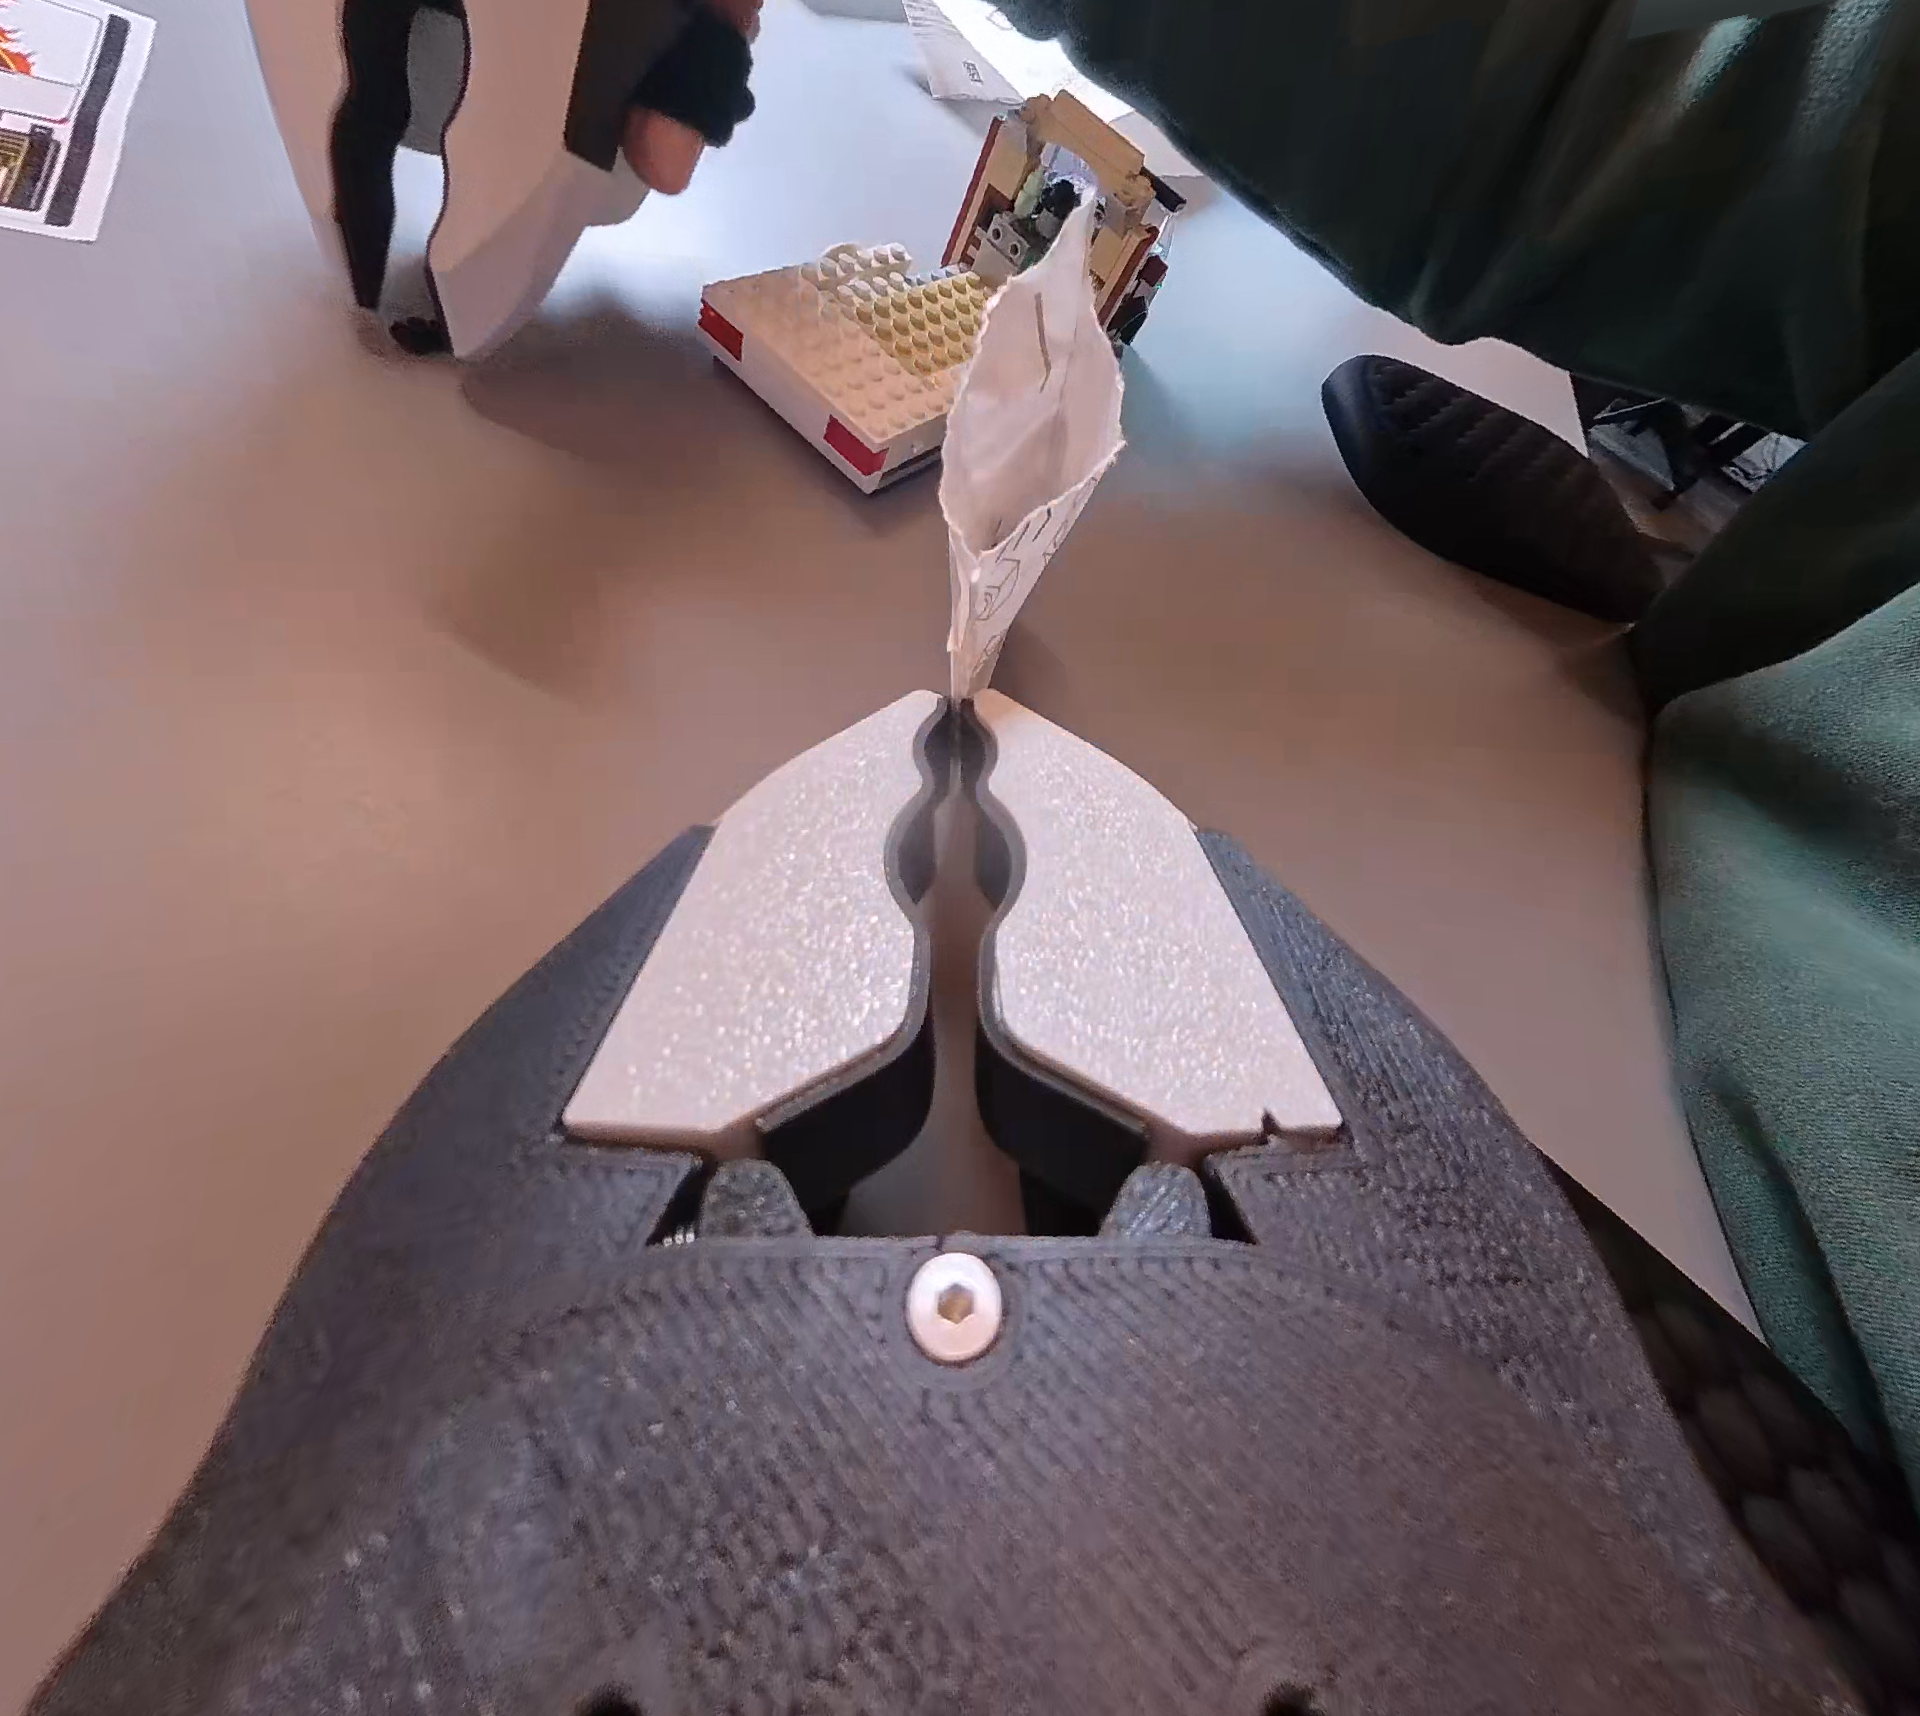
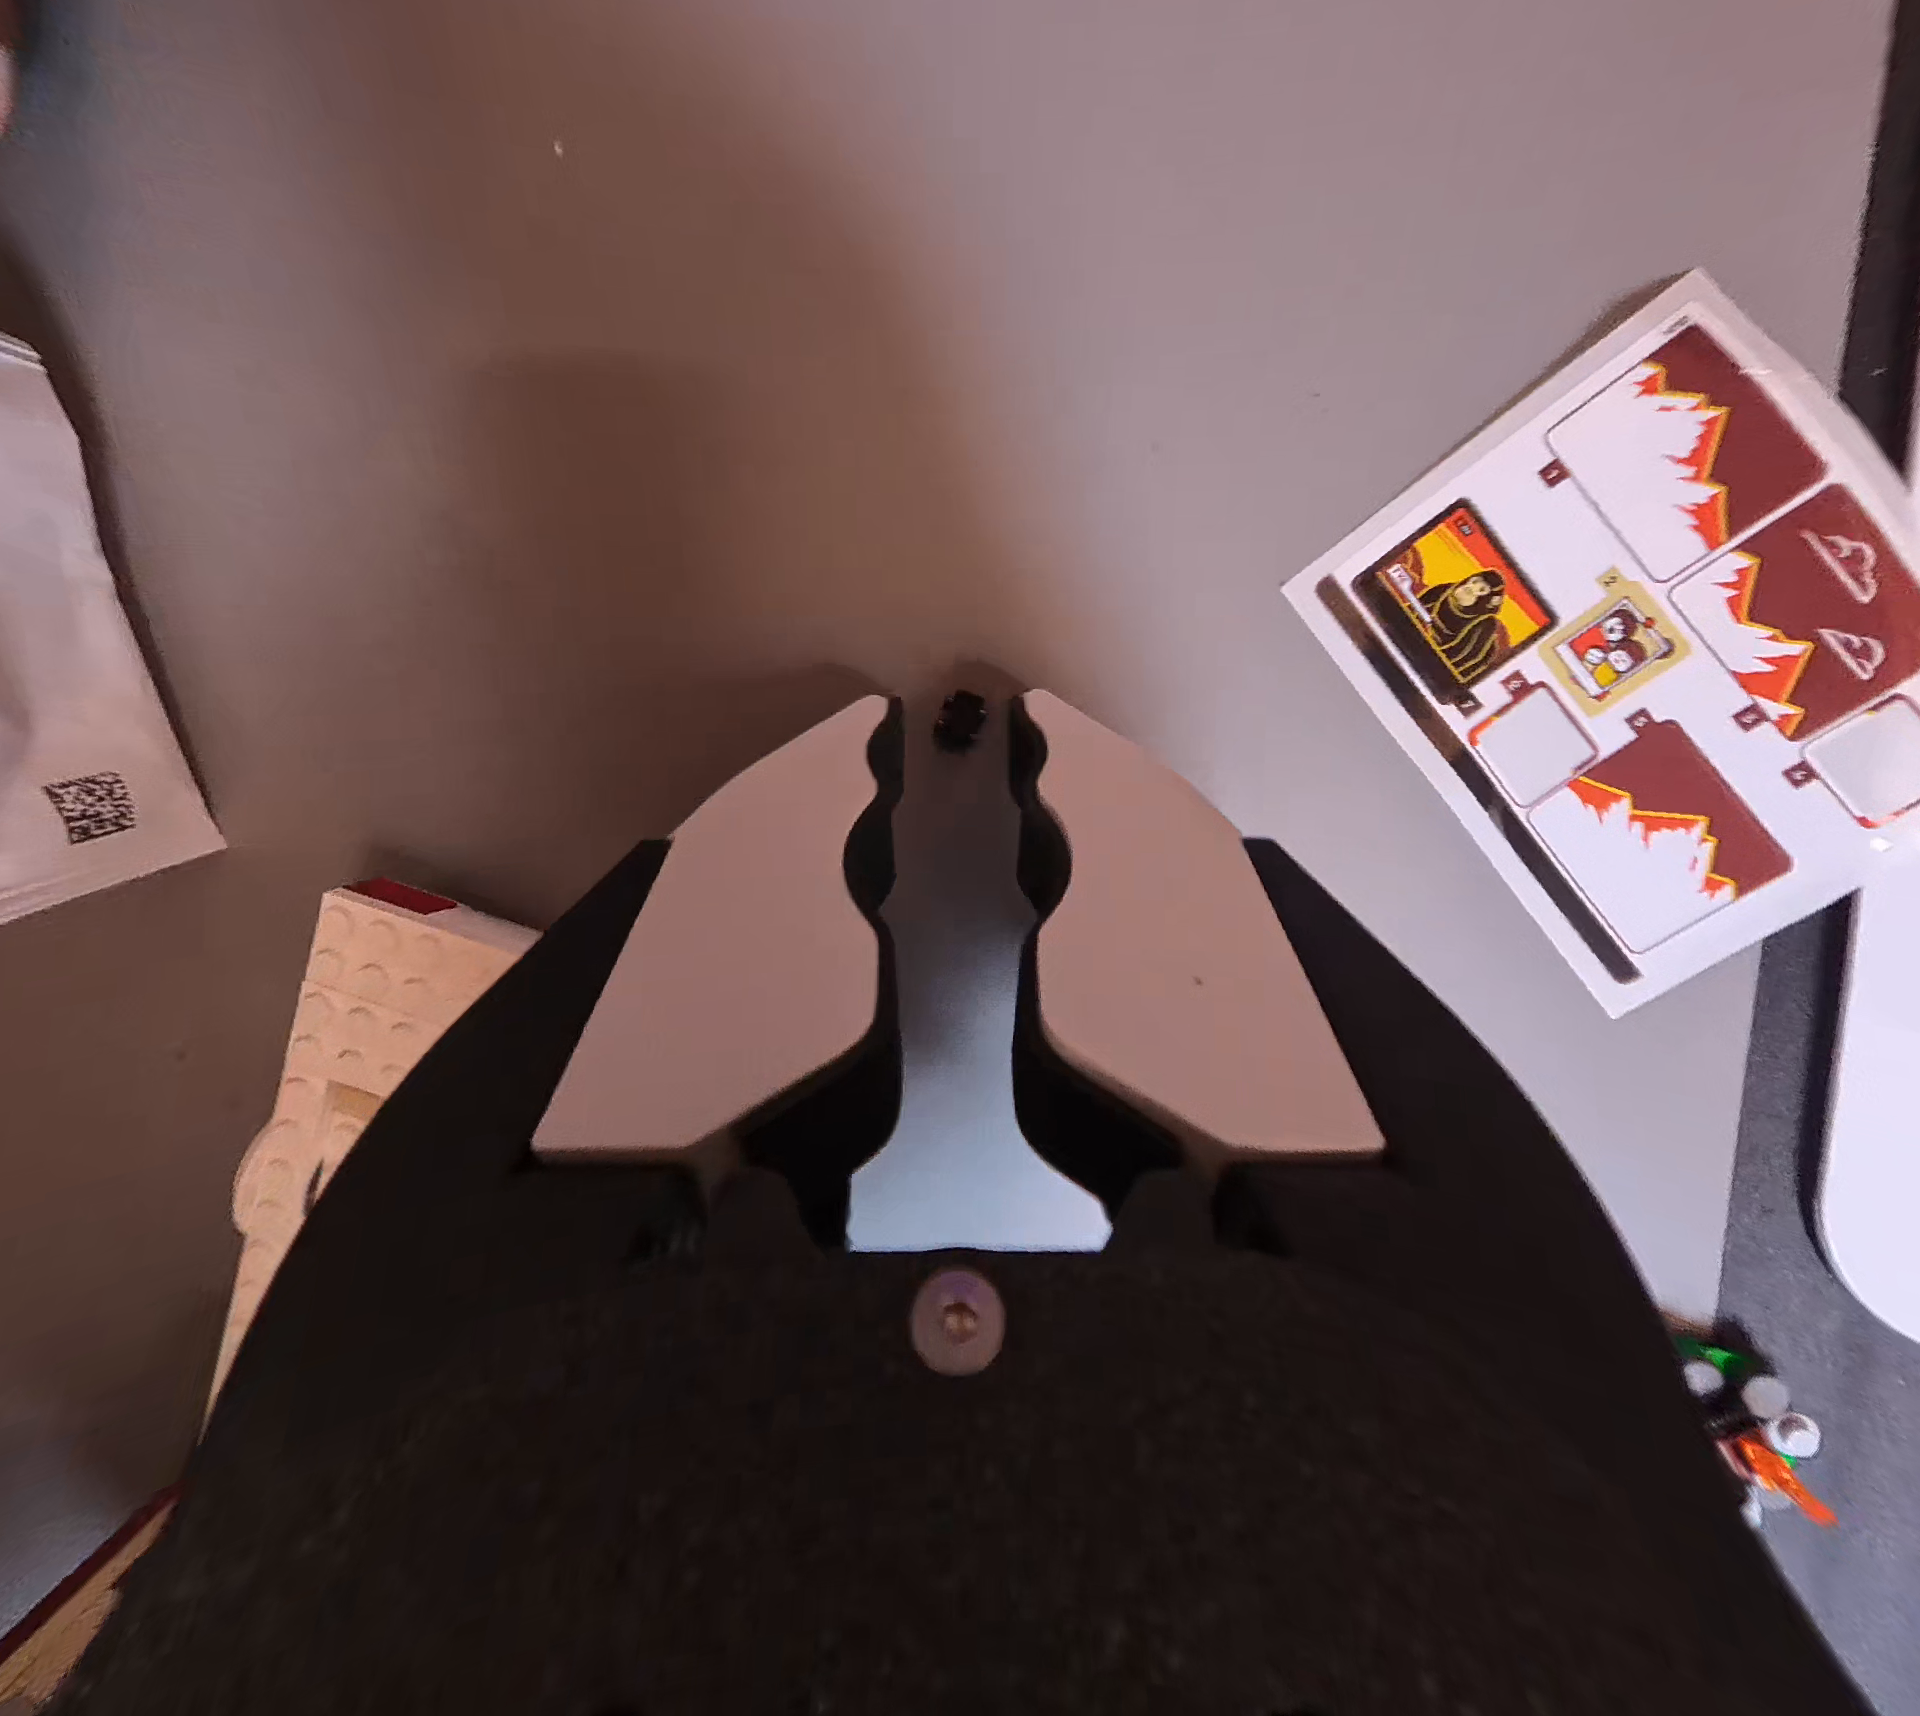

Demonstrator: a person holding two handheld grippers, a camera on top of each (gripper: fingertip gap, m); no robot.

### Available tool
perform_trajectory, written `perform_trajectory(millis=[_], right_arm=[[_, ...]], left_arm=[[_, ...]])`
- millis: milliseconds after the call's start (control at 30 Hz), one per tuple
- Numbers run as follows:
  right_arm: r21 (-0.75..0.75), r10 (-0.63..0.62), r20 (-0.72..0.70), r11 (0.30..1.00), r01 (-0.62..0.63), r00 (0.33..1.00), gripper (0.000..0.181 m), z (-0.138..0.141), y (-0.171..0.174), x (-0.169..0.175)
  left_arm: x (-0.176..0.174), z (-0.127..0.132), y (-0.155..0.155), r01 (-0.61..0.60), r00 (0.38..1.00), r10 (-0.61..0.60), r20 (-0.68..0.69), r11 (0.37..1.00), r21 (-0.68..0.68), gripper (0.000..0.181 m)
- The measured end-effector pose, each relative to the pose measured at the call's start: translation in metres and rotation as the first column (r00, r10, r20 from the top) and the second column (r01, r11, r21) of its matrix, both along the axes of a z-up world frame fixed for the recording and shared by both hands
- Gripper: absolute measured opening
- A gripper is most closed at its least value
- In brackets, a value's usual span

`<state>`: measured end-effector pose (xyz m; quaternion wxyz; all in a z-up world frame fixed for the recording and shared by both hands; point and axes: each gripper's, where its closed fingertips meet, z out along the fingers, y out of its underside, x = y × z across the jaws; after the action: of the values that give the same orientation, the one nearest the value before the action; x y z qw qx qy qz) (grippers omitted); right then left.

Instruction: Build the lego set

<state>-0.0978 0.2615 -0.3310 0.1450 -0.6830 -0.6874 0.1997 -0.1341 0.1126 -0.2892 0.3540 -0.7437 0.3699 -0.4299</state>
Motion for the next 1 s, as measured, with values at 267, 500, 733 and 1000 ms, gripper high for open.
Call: perform_trajectory(millis=[267,500,733,1000], right_arm=[[-0.058,0.039,-0.112,0.997,-0.046,0.993,0.008,0.027,-0.02,-0.008],[-0.168,0.225,-0.396,0.936,-0.311,0.89,0.008,0.118,-0.12,-0.014],[-0.115,0.257,-0.315,0.945,-0.305,0.914,0.02,0.092,-0.143,-0.008],[-0.078,0.193,-0.351,0.969,-0.234,0.916,0.022,0.106,-0.128,0.004]], left_arm=[[-0.001,-0.002,0.002,-0.008,1.0,0.008,0.0,1.0,-0.012,0.001],[-0.001,-0.003,0.002,-0.01,1.0,0.01,-0.002,1.0,-0.014,0.001],[0.002,-0.002,0.0,-0.002,1.0,0.002,-0.007,1.0,0.0,0.001],[0.0,-0.001,0.001,-0.007,1.0,0.007,-0.012,1.0,0.012,0.001]])
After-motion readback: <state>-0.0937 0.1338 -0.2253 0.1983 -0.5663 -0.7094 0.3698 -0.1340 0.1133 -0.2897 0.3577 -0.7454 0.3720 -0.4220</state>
